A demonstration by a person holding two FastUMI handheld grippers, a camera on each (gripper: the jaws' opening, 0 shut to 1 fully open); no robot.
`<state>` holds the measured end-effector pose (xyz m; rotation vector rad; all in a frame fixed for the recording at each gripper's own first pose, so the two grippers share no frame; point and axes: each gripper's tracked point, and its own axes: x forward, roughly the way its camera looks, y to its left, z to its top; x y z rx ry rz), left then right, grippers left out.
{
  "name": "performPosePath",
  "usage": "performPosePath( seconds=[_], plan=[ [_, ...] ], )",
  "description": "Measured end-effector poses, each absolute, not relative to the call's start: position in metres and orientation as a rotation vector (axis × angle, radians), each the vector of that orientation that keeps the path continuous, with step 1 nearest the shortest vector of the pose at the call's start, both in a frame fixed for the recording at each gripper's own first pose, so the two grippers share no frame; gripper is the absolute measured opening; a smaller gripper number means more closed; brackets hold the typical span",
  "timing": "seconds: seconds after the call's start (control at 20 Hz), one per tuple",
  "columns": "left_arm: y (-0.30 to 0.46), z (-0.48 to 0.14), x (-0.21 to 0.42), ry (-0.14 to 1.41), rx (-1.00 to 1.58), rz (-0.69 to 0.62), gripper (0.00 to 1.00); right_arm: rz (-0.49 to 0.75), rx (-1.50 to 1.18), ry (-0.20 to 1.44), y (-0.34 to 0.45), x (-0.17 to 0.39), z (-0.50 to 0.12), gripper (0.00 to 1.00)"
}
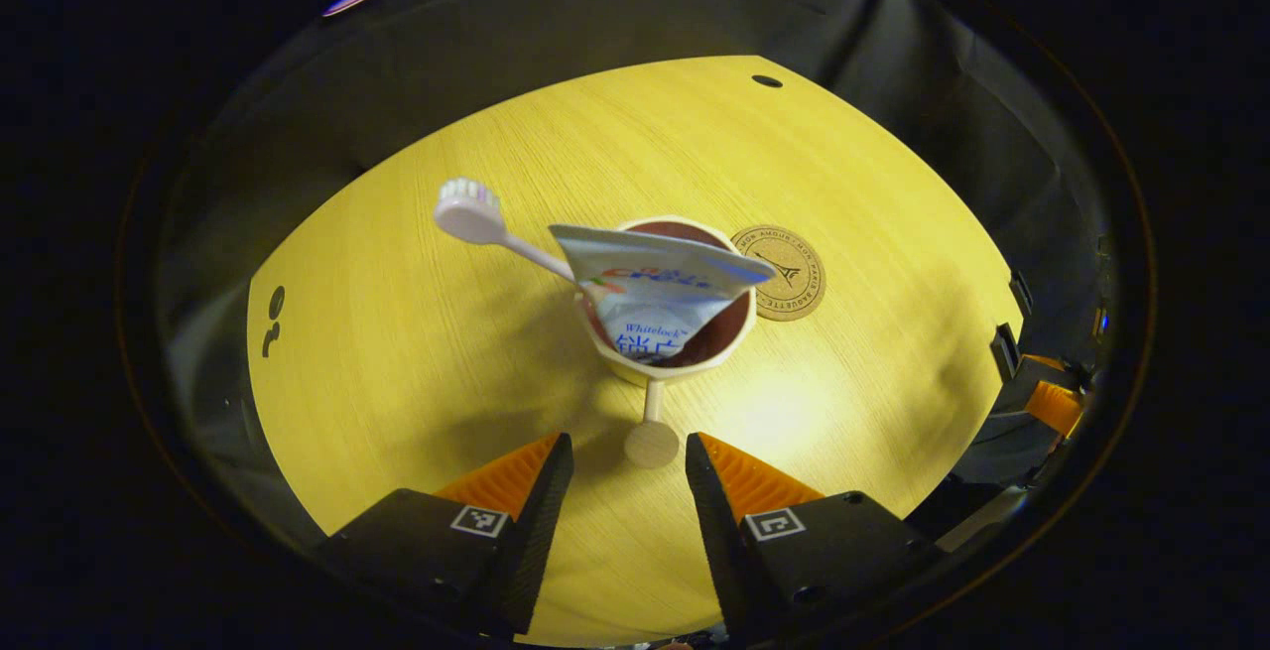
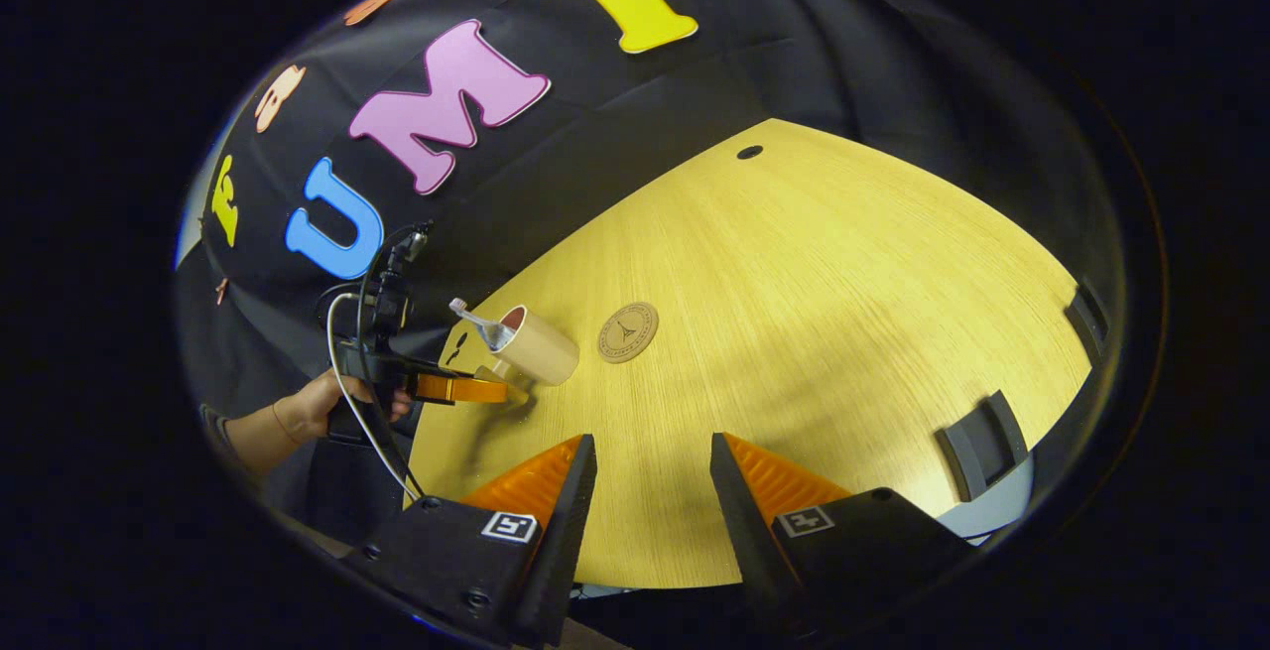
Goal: Put the toothbrush and toothpaste on the desktop into the cup, then pick up the cup and place it on the coaster on the desktop.
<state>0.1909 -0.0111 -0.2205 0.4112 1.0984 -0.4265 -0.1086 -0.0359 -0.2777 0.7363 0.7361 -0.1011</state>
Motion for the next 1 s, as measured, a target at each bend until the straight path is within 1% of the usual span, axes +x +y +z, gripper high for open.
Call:
performPosePath(
  seconds=[0.35,0.5,0.6,0.75,1.0],
  plan=[
    [-0.022,-0.228,0.215,1.134,0.49,-0.431,0.72,-0.162,0.777,0.731,-0.059,-0.116,-0.281,0.72],
    [-0.028,-0.231,0.219,1.149,0.522,-0.447,0.71,-0.165,0.777,0.733,-0.061,-0.117,-0.283,0.72],
    [-0.034,-0.236,0.219,1.166,0.528,-0.461,0.68,-0.166,0.776,0.734,-0.062,-0.115,-0.28,0.72],
    [-0.037,-0.242,0.218,1.188,0.542,-0.453,0.68,-0.166,0.777,0.737,-0.062,-0.115,-0.28,0.72],
    [-0.037,-0.242,0.218,1.177,0.544,-0.459,0.68,-0.163,0.785,0.739,-0.064,-0.112,-0.28,0.72]
  ],
)
